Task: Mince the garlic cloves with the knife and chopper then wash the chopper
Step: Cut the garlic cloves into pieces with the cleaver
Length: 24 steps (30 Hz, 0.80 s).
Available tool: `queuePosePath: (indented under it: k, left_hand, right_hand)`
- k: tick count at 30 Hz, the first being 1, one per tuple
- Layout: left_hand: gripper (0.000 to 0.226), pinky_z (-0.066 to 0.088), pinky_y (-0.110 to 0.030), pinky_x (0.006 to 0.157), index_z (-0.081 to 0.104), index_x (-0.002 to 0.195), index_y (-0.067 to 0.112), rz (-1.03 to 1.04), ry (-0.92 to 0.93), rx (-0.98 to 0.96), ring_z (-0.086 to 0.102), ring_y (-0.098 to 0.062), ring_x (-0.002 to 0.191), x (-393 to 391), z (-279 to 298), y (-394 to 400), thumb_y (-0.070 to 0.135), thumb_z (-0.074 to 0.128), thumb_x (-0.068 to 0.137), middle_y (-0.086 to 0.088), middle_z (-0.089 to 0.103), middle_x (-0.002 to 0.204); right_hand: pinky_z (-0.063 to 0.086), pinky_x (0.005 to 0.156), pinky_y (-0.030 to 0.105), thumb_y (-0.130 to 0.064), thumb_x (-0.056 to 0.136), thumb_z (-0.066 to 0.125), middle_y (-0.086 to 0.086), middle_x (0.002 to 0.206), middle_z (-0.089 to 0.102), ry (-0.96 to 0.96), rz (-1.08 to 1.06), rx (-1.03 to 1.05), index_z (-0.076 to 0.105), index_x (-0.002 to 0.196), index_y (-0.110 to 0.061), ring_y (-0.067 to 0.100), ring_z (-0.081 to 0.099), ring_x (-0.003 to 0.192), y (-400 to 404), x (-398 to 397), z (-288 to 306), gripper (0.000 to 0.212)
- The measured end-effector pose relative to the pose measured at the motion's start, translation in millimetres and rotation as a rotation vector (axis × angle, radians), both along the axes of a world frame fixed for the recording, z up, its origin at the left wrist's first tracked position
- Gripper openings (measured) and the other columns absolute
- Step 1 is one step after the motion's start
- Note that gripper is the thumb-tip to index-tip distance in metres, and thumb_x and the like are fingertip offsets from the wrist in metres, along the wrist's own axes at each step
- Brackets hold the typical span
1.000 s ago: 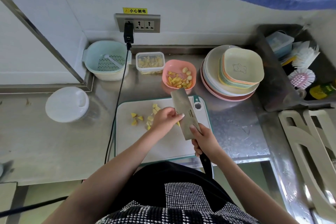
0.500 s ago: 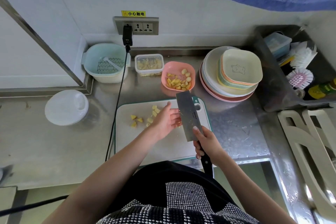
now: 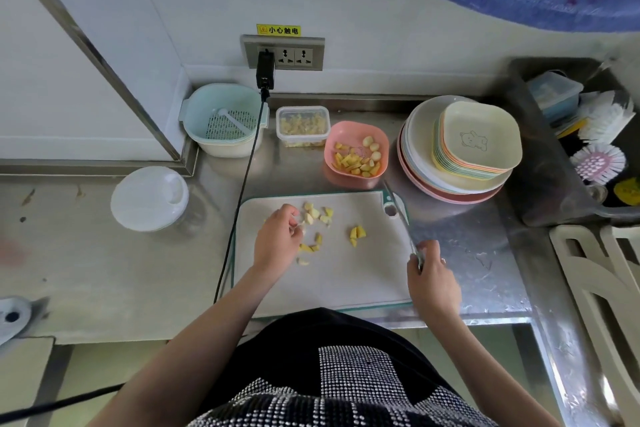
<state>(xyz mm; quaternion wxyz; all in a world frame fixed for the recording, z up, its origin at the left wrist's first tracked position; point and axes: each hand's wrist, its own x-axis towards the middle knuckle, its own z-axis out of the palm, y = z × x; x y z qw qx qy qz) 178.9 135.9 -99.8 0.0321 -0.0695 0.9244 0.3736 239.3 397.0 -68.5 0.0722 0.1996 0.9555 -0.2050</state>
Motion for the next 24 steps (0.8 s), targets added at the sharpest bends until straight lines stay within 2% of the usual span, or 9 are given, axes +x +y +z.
queuePosePath:
  k: [3,5,8,12,16,19,22,24]
  left_hand:
    - [0.029,0.049,-0.036,0.068,0.055,0.113,0.011,-0.02,0.041,-0.049,0.061,-0.021,0.082,4,3,-5,0.01,0.064,0.085,0.0,0.063,0.086]
    - [0.037,0.048,-0.036,0.069,0.052,0.119,0.01,0.017,0.052,-0.053,0.061,-0.021,0.083,4,6,-10,0.011,0.065,0.085,-0.001,0.063,0.087]
    - [0.041,0.047,-0.034,0.071,0.051,0.121,0.009,0.033,0.05,-0.057,0.061,-0.022,0.086,6,6,-16,0.013,0.068,0.084,-0.001,0.06,0.088]
    - [0.038,0.048,-0.035,0.07,0.053,0.118,0.006,0.011,0.098,-0.082,0.061,-0.022,0.083,10,5,-21,0.014,0.069,0.083,-0.003,0.062,0.087]
    - [0.033,0.044,-0.033,0.067,0.056,0.112,0.004,0.087,0.169,-0.085,0.06,-0.025,0.082,6,8,-31,0.012,0.067,0.083,-0.006,0.062,0.087]
    - [0.03,0.046,-0.037,0.071,0.058,0.107,0.002,0.101,0.23,-0.123,0.061,-0.031,0.084,2,12,-44,0.006,0.068,0.08,-0.009,0.062,0.089]
    - [0.037,0.049,-0.043,0.07,0.06,0.103,0.0,0.069,0.372,-0.286,0.062,-0.038,0.084,-1,15,-63,0.002,0.075,0.069,-0.015,0.064,0.091]
    - [0.05,0.047,-0.045,0.077,0.058,0.109,0.003,0.065,0.426,-0.506,0.057,-0.038,0.093,-5,18,-81,0.01,0.078,0.064,-0.017,0.062,0.1]
  right_hand:
    - [0.044,0.071,0.041,-0.017,0.097,0.041,0.01,0.096,0.059,0.002,0.079,0.052,0.035,0.108,-0.015,0.034,0.055,0.082,-4,-2,-7,0.013]
    - [0.043,0.083,0.045,-0.014,0.096,0.042,0.013,0.105,0.06,-0.033,0.127,0.074,0.036,0.115,-0.013,0.036,0.056,0.096,-7,-2,-13,0.02]
    - [0.039,0.092,0.048,-0.012,0.095,0.045,0.015,0.117,0.056,-0.084,0.149,0.036,0.034,0.126,-0.013,0.036,0.049,0.109,-9,-1,-17,0.033]
    - [0.04,0.091,0.048,-0.008,0.093,0.046,0.013,0.117,0.057,-0.06,0.144,0.008,0.036,0.127,-0.017,0.033,0.043,0.109,-7,-2,-13,0.037]
    - [0.045,0.085,0.05,-0.004,0.092,0.048,0.01,0.112,0.06,-0.032,0.117,-0.03,0.036,0.127,-0.02,0.03,0.042,0.106,0,-3,-9,0.041]
    - [0.043,0.089,0.05,-0.005,0.091,0.049,0.01,0.118,0.057,-0.024,0.085,-0.026,0.037,0.127,-0.021,0.03,0.04,0.11,2,-8,-5,0.04]
    - [0.035,0.097,0.051,-0.017,0.092,0.054,0.011,0.126,0.052,0.057,0.083,0.025,0.04,0.129,-0.017,0.033,0.04,0.115,-8,-18,3,0.039]
    - [0.033,0.1,0.05,-0.02,0.092,0.055,0.01,0.128,0.051,0.133,0.132,0.013,0.043,0.13,-0.017,0.033,0.041,0.117,-26,-26,11,0.04]
